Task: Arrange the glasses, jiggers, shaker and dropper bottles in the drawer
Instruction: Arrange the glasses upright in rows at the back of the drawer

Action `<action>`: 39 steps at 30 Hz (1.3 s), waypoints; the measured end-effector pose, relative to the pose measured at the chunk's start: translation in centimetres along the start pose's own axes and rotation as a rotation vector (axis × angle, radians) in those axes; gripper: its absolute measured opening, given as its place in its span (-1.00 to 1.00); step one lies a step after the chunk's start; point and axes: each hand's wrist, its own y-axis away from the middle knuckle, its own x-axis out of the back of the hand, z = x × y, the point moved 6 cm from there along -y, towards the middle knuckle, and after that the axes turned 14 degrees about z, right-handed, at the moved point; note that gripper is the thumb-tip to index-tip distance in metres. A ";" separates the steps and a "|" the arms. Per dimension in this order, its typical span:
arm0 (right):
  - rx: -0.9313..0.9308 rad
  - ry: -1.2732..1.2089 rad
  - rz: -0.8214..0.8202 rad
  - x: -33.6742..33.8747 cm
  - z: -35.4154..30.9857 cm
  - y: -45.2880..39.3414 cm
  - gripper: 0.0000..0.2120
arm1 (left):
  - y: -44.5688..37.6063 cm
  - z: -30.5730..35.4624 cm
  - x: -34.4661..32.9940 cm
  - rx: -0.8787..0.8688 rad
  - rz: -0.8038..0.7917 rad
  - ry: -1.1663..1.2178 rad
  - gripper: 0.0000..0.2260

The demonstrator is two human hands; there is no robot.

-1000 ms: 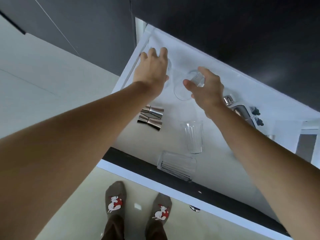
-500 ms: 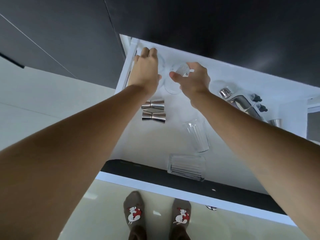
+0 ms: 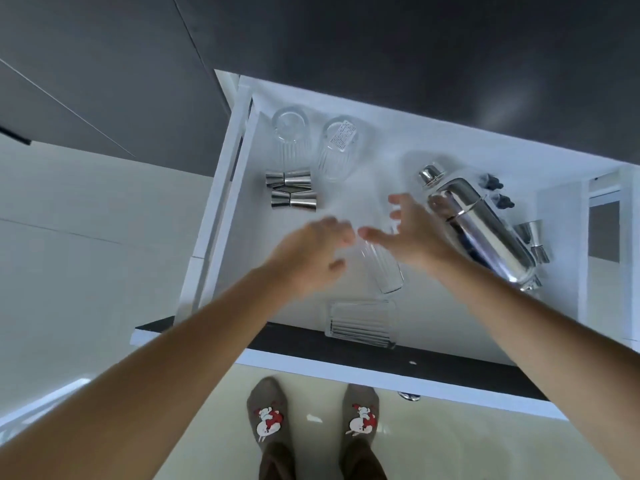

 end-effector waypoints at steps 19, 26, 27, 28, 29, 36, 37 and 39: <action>-0.101 0.016 -0.051 -1.2 3.2 2.1 -0.37 | 3.6 -0.9 -6.4 0.126 -0.613 -0.120 -0.42; 0.024 0.167 0.002 0.4 2.2 1.3 -0.34 | 4.3 -2.1 -2.5 0.190 -0.376 0.021 -0.45; 0.065 0.214 0.015 0.8 1.6 1.3 -0.33 | 4.3 -2.1 -1.5 0.179 -0.314 0.026 -0.45; 0.099 0.257 0.028 1.1 1.0 1.3 -0.32 | 4.2 -2.2 -0.5 0.172 -0.252 0.022 -0.44; 0.133 0.296 0.037 1.4 0.3 1.4 -0.33 | 4.1 -2.2 0.6 0.169 -0.194 0.010 -0.43; 0.457 0.564 0.043 0.3 -4.0 3.2 -0.50 | 4.2 -2.1 4.8 0.101 0.072 -0.304 -0.45; 0.493 0.590 0.042 -0.2 -4.4 3.5 -0.53 | 4.2 -2.1 4.7 0.100 0.070 -0.336 -0.45; 0.548 0.633 0.042 -1.0 -5.0 4.2 -0.59 | 4.2 -2.1 4.5 0.107 0.063 -0.373 -0.45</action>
